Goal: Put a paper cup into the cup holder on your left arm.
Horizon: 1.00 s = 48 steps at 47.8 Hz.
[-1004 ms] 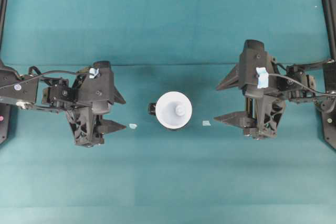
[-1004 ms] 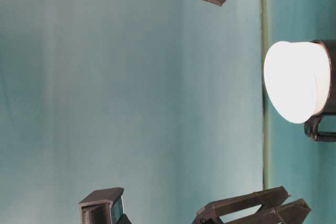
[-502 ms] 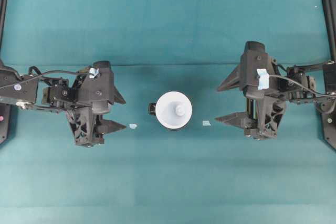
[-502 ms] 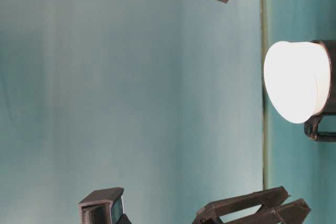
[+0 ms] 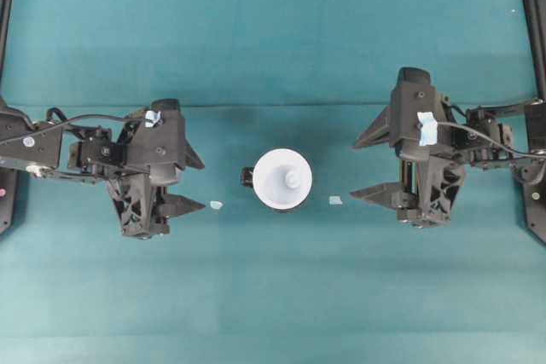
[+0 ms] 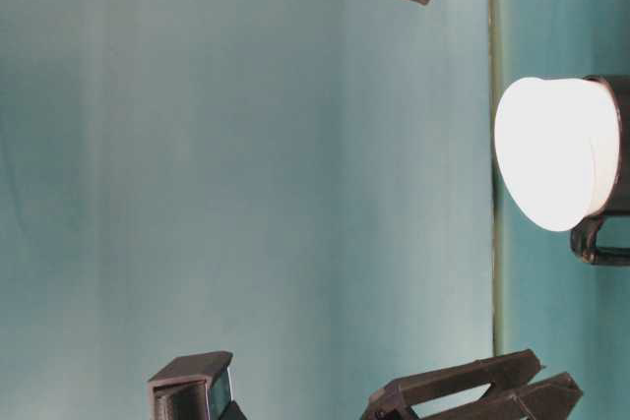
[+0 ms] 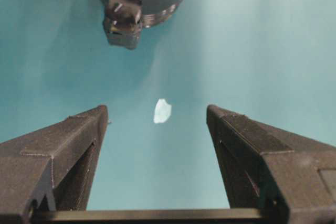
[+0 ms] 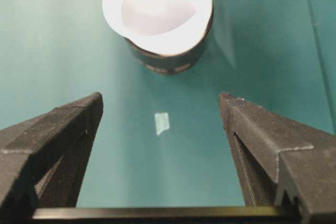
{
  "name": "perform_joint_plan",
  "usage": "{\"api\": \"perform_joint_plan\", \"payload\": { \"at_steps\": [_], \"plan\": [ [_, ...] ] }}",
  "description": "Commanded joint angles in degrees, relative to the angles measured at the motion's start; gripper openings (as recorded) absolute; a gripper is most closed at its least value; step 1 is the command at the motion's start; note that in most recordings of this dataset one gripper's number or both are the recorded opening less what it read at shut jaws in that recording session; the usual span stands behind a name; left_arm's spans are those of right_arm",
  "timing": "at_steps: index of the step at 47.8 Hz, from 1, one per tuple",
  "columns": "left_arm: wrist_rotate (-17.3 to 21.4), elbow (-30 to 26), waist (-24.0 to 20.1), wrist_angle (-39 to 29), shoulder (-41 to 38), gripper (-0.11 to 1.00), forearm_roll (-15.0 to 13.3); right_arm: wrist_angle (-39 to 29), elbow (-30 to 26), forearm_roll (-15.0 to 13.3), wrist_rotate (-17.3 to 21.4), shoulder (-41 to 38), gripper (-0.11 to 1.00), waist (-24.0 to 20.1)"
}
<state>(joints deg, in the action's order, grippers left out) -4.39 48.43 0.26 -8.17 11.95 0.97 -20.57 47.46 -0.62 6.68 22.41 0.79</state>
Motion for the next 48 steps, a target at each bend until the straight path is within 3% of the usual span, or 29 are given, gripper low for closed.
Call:
{"api": "perform_joint_plan", "payload": {
  "at_steps": [1, 26, 48],
  "plan": [
    [0.0, -0.9, 0.0, 0.4, 0.2, 0.79, 0.1, 0.4, -0.5, 0.1, -0.1, 0.4, 0.91, -0.2],
    [-0.1, -0.8, 0.2, 0.4, 0.2, 0.79, 0.2, 1.3, -0.5, 0.1, -0.1, 0.4, 0.91, -0.2],
    [-2.5, -0.9, 0.6, 0.5, 0.1, 0.79, 0.2, 1.3, -0.5, 0.1, 0.0, 0.4, 0.91, -0.2]
  ]
}}
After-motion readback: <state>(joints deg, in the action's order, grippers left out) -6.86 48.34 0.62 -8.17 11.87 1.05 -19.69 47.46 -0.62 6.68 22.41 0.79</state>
